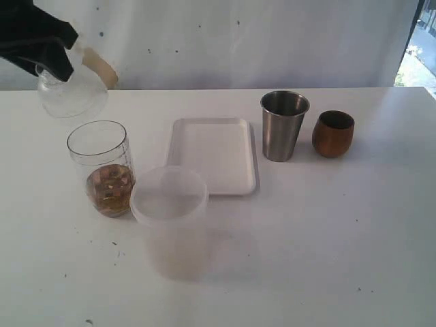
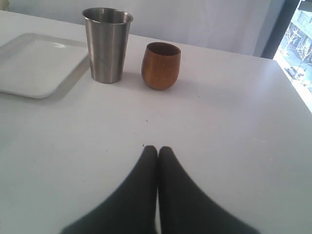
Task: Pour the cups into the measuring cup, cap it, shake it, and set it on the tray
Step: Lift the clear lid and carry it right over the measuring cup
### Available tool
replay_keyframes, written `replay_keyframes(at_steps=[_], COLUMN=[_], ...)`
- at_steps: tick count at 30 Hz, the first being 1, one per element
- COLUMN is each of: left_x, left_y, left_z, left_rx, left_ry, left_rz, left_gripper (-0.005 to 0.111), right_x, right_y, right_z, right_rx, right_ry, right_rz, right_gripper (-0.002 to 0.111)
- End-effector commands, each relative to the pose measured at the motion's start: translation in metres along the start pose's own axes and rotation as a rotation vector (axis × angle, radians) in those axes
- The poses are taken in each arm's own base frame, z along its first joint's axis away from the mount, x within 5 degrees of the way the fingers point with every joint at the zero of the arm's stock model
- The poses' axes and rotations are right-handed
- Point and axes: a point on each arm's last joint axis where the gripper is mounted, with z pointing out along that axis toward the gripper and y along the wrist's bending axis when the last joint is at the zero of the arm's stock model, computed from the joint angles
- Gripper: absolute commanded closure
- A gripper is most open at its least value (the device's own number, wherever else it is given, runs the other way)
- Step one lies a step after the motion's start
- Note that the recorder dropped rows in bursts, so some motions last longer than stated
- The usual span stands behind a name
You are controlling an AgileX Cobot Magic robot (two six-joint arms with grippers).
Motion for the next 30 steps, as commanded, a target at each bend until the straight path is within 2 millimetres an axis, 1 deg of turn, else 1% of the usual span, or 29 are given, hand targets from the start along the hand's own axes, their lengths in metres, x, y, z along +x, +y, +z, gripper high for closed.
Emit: replay_keyframes(at_steps=[1, 5, 9, 12, 17, 19, 23, 26, 30], left_x=[-0.002, -0.001, 0.000, 0.005, 0.017, 0.022, 0.029, 0.033, 0.041], left_y=[-0.016, -0.019, -0.027, -0.032, -0.026, -0.023, -0.024, -0.030, -0.036], left_z=[-0.003, -0.011, -0.020, -0.023, -0.023, -0.027, -0.038, -0.034, -0.020], left_rx=[0.016, -0.002, 0.058, 0.050, -0.027, -0.069, -0.070, -0.006, 0.069], left_ry=[-0.008, -0.024, -0.050, -0.048, -0.018, -0.018, -0.036, -0.026, 0.027], left_rz=[-0.003, -0.010, -0.045, -0.022, 0.009, 0.023, 0.024, 0.001, -0.007], left_gripper=[0.107, 0.107, 0.107, 0.107, 0.107, 0.107, 0.107, 0.107, 0.107], right_x=[0.001, 0.001, 0.001, 0.001, 0.001, 0.001, 0.001, 0.001, 0.001], right_y=[0.000, 0.000, 0.000, 0.000, 0.000, 0.000, 0.000, 0.000, 0.000], right_z=[0.000, 0.000, 0.000, 0.000, 0.000, 0.000, 0.000, 0.000, 0.000], right_rx=[0.003, 0.003, 0.003, 0.003, 0.003, 0.003, 0.003, 0.003, 0.003], right_ry=[-0.009, -0.009, -0.009, -0.009, -0.009, -0.009, -0.009, -0.009, -0.009], right_rz=[0.003, 0.003, 0.003, 0.003, 0.003, 0.003, 0.026, 0.025, 0.025], right_gripper=[0.108, 0.108, 0.108, 0.108, 0.108, 0.108, 0.108, 0.108, 0.108])
